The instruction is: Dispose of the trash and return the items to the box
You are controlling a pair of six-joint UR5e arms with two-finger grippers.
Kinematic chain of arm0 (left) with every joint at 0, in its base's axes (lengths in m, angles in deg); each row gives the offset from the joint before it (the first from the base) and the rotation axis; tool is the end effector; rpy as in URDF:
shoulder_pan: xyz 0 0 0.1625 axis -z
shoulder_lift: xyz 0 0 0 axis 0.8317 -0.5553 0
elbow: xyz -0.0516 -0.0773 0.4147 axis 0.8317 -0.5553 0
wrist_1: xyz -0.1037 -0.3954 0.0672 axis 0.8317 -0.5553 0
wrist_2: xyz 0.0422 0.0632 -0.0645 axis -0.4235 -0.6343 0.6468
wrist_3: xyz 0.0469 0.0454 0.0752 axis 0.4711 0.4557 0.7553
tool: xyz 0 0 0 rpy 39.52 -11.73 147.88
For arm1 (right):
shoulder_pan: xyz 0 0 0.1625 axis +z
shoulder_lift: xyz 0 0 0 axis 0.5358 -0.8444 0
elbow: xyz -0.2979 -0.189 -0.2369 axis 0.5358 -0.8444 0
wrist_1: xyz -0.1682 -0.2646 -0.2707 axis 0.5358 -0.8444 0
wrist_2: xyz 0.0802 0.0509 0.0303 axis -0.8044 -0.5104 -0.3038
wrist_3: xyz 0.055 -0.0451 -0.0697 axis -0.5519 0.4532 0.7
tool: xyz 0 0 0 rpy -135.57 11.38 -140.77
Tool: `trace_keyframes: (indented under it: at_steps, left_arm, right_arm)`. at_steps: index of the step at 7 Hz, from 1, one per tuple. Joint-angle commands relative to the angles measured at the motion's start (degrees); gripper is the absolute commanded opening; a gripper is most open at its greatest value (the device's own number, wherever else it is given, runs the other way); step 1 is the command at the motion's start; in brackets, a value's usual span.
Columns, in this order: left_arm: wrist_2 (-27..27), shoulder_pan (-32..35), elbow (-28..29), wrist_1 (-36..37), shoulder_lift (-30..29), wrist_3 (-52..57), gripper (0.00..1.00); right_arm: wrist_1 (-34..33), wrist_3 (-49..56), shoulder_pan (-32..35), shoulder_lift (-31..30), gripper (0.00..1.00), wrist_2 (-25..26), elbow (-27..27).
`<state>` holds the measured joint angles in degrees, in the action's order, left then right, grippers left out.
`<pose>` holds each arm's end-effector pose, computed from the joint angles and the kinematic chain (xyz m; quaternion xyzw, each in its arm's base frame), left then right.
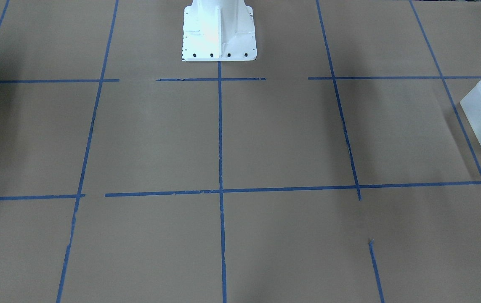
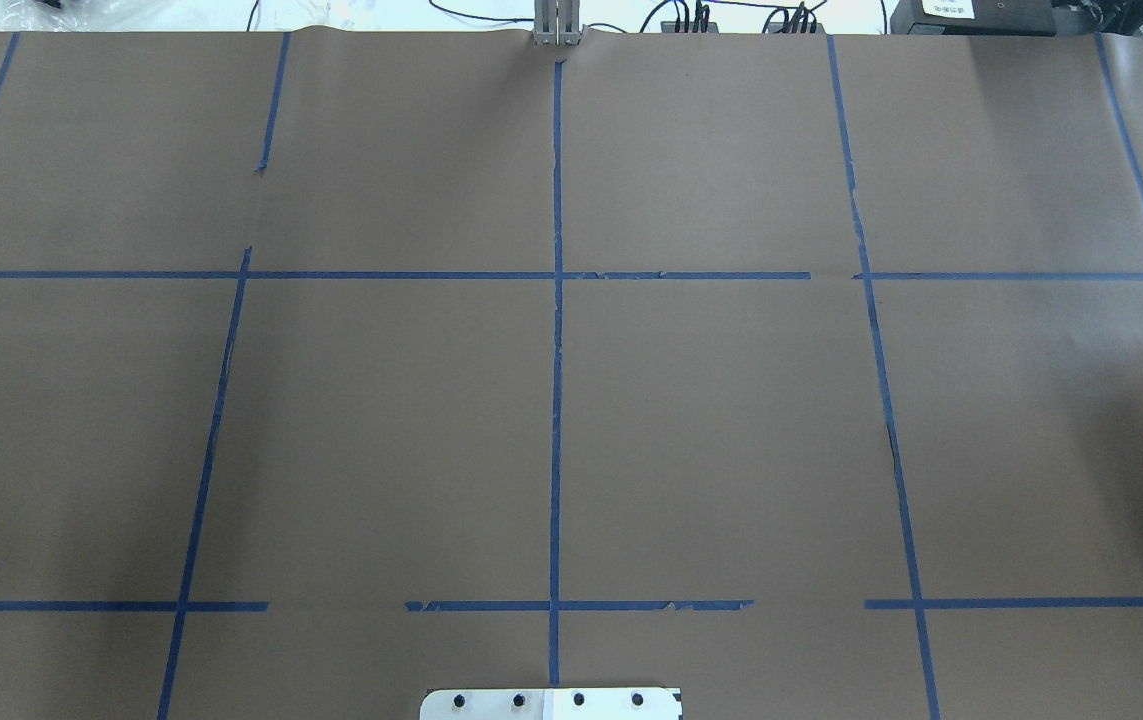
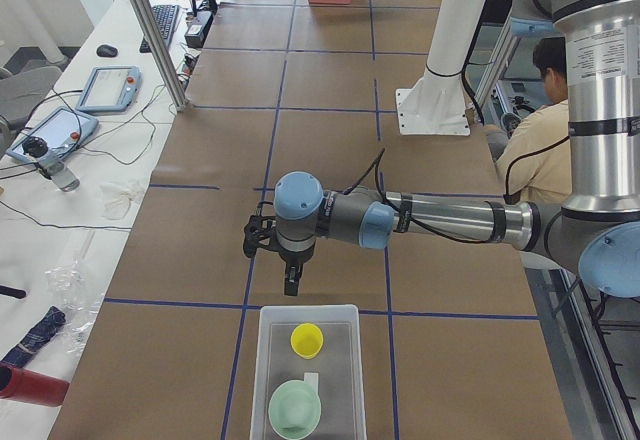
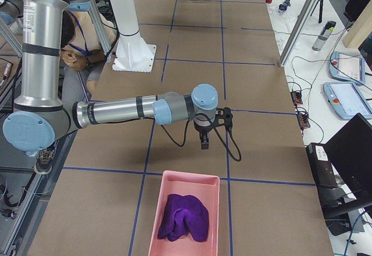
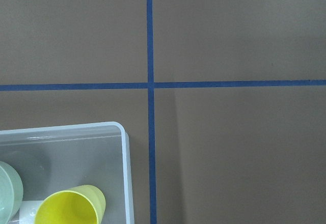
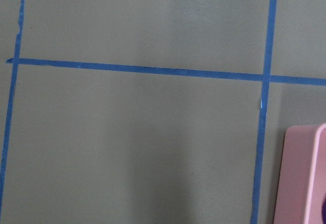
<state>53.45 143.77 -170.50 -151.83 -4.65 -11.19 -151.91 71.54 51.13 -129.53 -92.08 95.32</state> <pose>-0.0431 -0.4417 0.6057 0.0419 0.3878 0.0252 0.9204 0.0059 -0.4594 0.5646 0.0336 -0.4241 -0.0196 0.9048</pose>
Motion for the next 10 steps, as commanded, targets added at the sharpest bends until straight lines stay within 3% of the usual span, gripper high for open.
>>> trace_keyframes:
  at_steps: [1, 8, 10]
  left_arm:
    - [0.32, 1.44, 1.38, 6.83, -1.65, 6.37, 1.0]
    - [0.32, 2.23, 2.8, 6.74, -1.13, 6.63, 1.0]
    - [0.32, 2.32, 1.93, 6.74, -1.12, 6.29, 1.0]
  right_arm:
    - [-3.19, 2.11, 1.11, -0.05, 1.0, 0.76, -2.33]
    - [-2.14, 1.24, 1.11, -0.86, 1.0, 0.94, -1.9]
    - [-2.13, 0.8, 1.11, -0.33, 1.0, 4.43, -2.43]
